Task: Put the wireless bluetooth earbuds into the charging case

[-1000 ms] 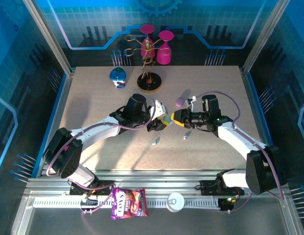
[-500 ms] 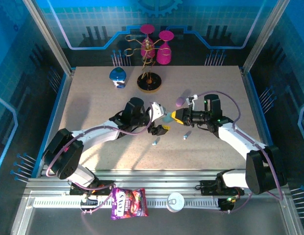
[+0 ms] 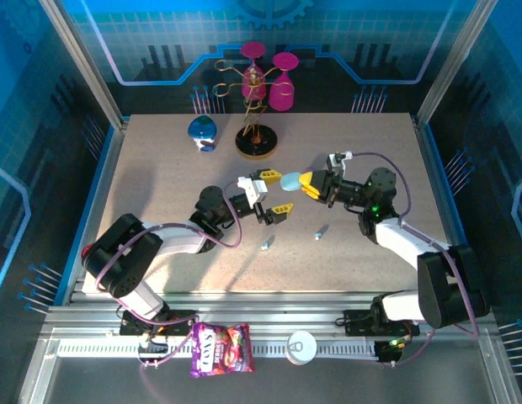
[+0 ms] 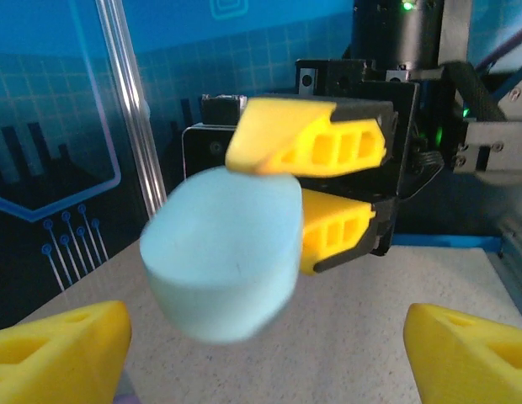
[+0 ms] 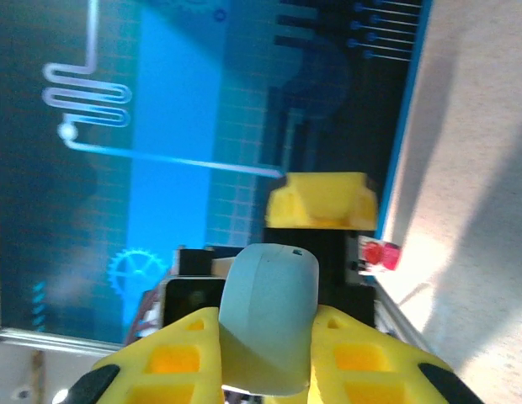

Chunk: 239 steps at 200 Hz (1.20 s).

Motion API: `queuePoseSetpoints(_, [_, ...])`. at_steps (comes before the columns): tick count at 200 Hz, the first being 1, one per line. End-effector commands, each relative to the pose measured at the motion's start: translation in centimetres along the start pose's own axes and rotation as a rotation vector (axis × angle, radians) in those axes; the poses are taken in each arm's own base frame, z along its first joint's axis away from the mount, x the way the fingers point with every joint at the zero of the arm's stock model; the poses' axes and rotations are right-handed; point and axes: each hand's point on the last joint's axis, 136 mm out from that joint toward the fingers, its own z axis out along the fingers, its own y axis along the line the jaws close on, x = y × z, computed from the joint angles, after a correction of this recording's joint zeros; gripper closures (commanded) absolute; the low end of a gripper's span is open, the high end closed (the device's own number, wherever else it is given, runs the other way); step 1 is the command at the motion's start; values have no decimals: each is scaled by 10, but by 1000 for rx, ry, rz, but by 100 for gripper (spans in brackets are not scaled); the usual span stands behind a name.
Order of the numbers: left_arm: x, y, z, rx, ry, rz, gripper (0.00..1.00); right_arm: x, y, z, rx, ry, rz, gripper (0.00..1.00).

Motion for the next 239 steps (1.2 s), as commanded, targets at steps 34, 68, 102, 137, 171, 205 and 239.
queuePoseSetpoints(34, [-39,6,15,19,-145,-24,19,-5,43,-7,-118,-41,-30,79])
queuePoseSetpoints(68, [-49,9,22,29,-169,-34,26,-3,46,-11,-93,-53,-38,78])
queuePoseSetpoints(102, [-53,5,30,71,-178,-59,43,-4,47,-12,-99,-57,-41,78])
queuePoseSetpoints(137, [-52,-1,32,94,-178,-43,46,-4,48,-13,-109,-60,-47,78])
queuePoseSetpoints(171, [-53,-3,34,103,-180,-58,49,-3,47,-13,-97,-60,-52,78])
queuePoseSetpoints(205, [-58,-1,35,97,-190,-76,52,-3,42,-13,-82,-62,-49,78])
queuePoseSetpoints(239, [-60,0,36,98,-194,-86,57,-3,40,-13,-80,-65,-48,77])
